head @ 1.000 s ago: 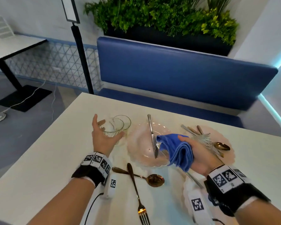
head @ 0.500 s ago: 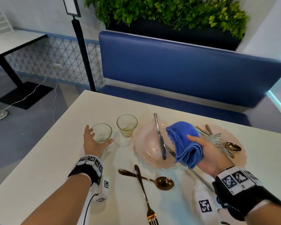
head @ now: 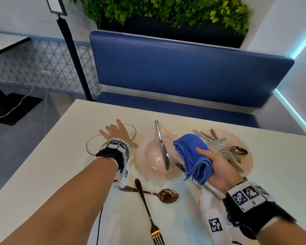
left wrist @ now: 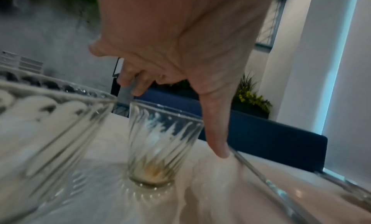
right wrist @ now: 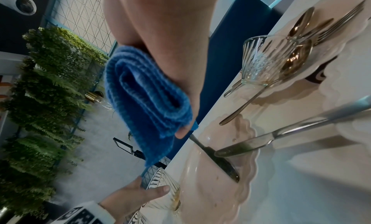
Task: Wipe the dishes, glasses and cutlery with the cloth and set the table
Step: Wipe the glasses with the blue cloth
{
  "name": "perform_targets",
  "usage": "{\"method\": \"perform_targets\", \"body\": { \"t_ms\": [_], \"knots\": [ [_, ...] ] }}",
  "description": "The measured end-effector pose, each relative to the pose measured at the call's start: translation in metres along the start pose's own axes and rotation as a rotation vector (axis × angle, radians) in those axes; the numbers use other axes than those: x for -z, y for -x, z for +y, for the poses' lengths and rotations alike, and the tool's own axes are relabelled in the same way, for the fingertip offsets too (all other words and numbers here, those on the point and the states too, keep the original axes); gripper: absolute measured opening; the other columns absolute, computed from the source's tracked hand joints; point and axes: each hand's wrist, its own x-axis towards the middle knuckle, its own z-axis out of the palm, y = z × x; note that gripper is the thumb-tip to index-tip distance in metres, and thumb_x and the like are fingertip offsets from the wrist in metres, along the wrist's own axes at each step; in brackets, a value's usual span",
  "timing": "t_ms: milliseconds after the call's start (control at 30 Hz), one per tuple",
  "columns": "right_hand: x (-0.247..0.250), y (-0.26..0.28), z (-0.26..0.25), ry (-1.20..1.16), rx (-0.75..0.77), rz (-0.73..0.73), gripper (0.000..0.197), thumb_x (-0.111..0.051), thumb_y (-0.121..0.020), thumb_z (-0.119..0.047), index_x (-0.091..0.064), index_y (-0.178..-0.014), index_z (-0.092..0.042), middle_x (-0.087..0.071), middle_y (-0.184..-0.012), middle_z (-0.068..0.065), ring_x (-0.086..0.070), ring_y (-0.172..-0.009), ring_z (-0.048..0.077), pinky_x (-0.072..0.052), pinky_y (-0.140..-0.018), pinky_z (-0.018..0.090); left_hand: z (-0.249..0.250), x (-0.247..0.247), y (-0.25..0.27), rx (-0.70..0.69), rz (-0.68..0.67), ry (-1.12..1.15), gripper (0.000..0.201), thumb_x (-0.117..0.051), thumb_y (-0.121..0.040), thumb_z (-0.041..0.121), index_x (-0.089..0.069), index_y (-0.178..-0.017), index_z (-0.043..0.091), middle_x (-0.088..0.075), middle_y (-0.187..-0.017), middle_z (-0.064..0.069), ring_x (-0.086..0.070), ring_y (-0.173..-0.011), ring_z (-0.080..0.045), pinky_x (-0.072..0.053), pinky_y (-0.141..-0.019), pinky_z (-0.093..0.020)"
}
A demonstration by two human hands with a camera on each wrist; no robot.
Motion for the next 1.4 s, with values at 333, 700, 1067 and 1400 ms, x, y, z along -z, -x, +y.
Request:
{"method": "perform_targets", "body": {
  "t_ms": [333,700,1067,1400],
  "knots": [
    [0.02,0.015,0.0,0.047,0.007,0.042,0.04,-0.054,-0.088,-0.019,-0.055,-0.125,-0.002,-0.068,-0.101,0.015,-0.067,-0.079,0.024,-0.057,-0.063,0.033,0.004,0.004,0.021,-0.224,0.299,0.568,0.115,-0.081,-0.066,0.026,-0.002,-0.149,0.019,-0.033,-0.141,-0.013,-0.038,-0.128,-0.031,-0.031,-0.107,-0.042],
    [-0.021,0.018,0.007,0.541,0.301,-0.049,0.05,-0.043,-0.089,-0.057,-0.048,-0.133,-0.033,-0.065,-0.122,0.005,-0.061,-0.111,0.021,-0.041,-0.105,0.048,0.057,0.033,0.134,-0.608,-0.222,1.486,0.113,-0.081,-0.065,0.008,-0.008,-0.148,0.032,-0.059,-0.101,0.001,-0.062,-0.089,-0.01,-0.051,-0.075,-0.021],
    [-0.002,0.074,-0.054,1.005,0.854,-0.006,0.005,-0.054,-0.09,-0.036,-0.057,-0.086,-0.034,-0.062,-0.071,-0.022,-0.055,-0.065,-0.005,-0.041,-0.062,0.005,0.109,0.047,0.178,-0.64,-1.001,1.612,0.039,-0.055,-0.074,0.044,-0.075,-0.083,0.012,-0.07,-0.082,-0.005,-0.066,-0.077,-0.014,-0.052,-0.076,-0.027],
    [0.025,0.088,-0.063,1.576,0.976,-0.107,0.049,-0.064,-0.072,-0.055,-0.061,-0.105,-0.018,-0.065,-0.094,-0.002,-0.054,-0.082,0.007,-0.045,-0.075,0.02,0.135,0.021,0.179,-0.39,-0.97,1.669,0.049,-0.044,-0.083,0.062,-0.066,-0.08,0.018,-0.061,-0.073,-0.003,-0.054,-0.052,-0.014,-0.036,-0.049,-0.02]
  ]
}}
